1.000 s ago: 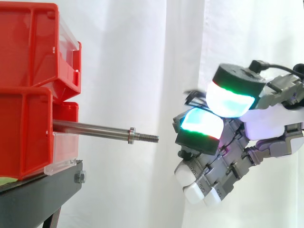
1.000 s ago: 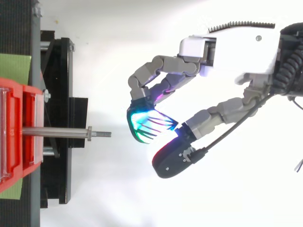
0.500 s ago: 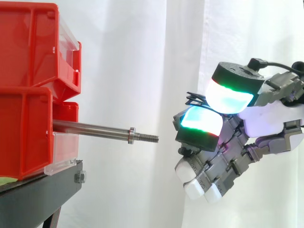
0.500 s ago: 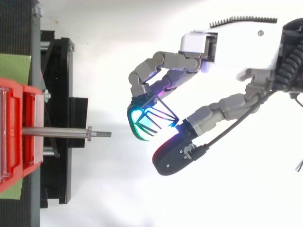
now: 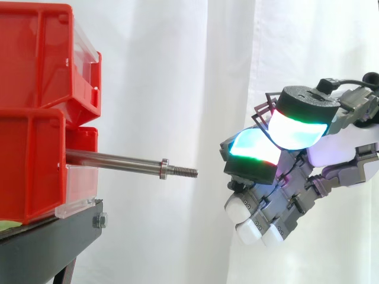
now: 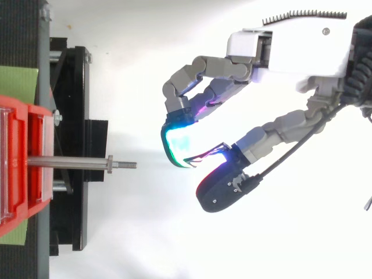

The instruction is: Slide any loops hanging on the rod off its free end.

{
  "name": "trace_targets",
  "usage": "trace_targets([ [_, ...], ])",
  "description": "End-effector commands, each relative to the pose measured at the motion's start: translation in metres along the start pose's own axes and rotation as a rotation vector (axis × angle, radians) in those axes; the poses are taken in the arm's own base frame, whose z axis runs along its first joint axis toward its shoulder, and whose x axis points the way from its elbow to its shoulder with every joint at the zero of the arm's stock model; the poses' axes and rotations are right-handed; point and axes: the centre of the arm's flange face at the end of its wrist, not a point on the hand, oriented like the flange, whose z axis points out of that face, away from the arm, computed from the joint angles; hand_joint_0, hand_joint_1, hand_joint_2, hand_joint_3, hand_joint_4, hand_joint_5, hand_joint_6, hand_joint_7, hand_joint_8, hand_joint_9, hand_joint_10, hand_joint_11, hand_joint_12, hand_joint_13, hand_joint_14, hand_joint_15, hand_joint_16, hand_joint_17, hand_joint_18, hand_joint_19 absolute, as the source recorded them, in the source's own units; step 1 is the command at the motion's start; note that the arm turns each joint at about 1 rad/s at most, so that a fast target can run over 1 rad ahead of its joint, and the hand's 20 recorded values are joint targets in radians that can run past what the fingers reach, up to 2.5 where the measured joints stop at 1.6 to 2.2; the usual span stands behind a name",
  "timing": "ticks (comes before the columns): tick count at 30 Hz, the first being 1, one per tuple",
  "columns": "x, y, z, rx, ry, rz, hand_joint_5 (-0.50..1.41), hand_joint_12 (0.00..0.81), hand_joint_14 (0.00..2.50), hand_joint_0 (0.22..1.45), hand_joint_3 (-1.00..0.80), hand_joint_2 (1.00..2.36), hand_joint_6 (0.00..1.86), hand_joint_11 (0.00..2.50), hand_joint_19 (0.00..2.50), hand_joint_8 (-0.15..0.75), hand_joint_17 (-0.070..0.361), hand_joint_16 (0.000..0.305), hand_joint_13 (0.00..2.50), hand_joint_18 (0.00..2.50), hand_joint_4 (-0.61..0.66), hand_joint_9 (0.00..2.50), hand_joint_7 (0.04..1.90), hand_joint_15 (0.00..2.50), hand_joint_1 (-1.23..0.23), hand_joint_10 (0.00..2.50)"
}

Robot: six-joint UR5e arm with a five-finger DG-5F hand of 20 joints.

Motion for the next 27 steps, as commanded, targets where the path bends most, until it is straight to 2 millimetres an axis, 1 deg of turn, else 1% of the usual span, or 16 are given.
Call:
trace_targets([
  [1,-0.0004,0.0004,-0.0017,0.015,0.001,0.011,-0.21,0.263,0.0,0.66,-0.5,1.0,0.83,0.12,0.16,0.27,0.099,0.044,0.75,0.73,0.17,0.72,1.21,0.07,-0.9,0.0],
  [5,-0.0003,-0.0002,-0.0023,0.021,0.002,0.017,-0.21,0.265,0.0,0.62,-0.5,1.0,0.82,0.12,0.16,0.271,0.1,0.044,0.75,0.74,0.17,0.73,1.22,0.07,-0.89,0.01],
  [8,-0.0001,-0.0006,-0.0028,0.025,0.004,0.024,-0.21,0.27,0.0,0.56,-0.5,1.0,0.82,0.11,0.16,0.276,0.101,0.045,0.75,0.74,0.18,0.73,1.2,0.07,-0.88,0.0],
  [11,0.0002,-0.0016,-0.0039,0.035,0.009,0.031,-0.21,0.273,0.0,0.55,-0.5,1.0,0.82,0.12,0.15,0.282,0.102,0.045,0.75,0.74,0.19,0.74,1.19,0.06,-0.87,0.0],
  [12,-0.0008,-0.002,-0.0042,0.037,0.007,0.031,-0.21,0.264,0.0,0.62,-0.5,1.0,0.82,0.11,0.16,0.275,0.098,0.044,0.75,0.73,0.17,0.74,1.2,0.06,-0.85,0.0],
  [13,0.0003,-0.002,-0.0044,0.04,0.009,0.032,-0.2,0.265,0.0,0.62,-0.5,1.0,0.81,0.11,0.16,0.272,0.098,0.044,0.75,0.74,0.17,0.75,1.19,0.06,-0.85,0.0],
  [14,0.0002,-0.0016,-0.0046,0.041,0.01,0.035,-0.2,0.264,0.0,0.68,-0.5,1.0,0.81,0.11,0.15,0.27,0.099,0.044,0.77,0.75,0.16,0.76,1.2,0.07,-0.85,0.0],
  [16,0.0,-0.0007,-0.0049,0.044,0.01,0.038,-0.2,0.263,0.0,0.7,-0.5,1.0,0.81,0.11,0.15,0.27,0.099,0.044,0.77,0.75,0.15,0.76,1.21,0.06,-0.86,0.0],
  [20,-0.0021,-0.0018,-0.0057,0.051,0.008,0.047,-0.2,0.263,0.0,0.72,-0.5,1.0,0.81,0.11,0.15,0.269,0.098,0.044,0.77,0.75,0.11,0.76,1.21,0.06,-0.85,0.0],
  [26,-0.0033,-0.0021,-0.0086,0.077,0.012,0.062,-0.21,0.264,0.0,0.69,-0.5,1.0,0.82,0.12,0.15,0.269,0.095,0.042,0.75,0.7,0.1,0.76,1.3,0.07,-0.85,0.0],
  [27,-0.0025,-0.0011,-0.0093,0.078,0.013,0.061,-0.21,0.266,0.0,0.67,-0.5,1.0,0.82,0.12,0.15,0.268,0.095,0.042,0.74,0.69,0.12,0.76,1.3,0.07,-0.82,0.01],
])
